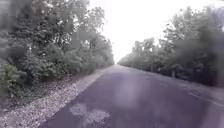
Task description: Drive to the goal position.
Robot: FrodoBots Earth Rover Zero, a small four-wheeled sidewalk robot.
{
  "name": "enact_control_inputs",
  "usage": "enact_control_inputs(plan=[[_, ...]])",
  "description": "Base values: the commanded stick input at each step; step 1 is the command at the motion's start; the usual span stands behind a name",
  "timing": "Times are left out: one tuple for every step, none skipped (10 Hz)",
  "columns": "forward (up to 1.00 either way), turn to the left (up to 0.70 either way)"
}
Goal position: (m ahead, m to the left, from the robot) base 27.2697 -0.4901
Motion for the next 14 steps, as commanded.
enact_control_inputs(plan=[[1.0,0.0],[1.0,0.0],[1.0,0.0],[1.0,0.0],[1.0,0.0],[1.0,0.0],[1.0,0.0],[1.0,0.0],[1.0,0.0],[1.0,0.0],[1.0,0.0],[1.0,0.0],[1.0,0.0],[1.0,0.0]])
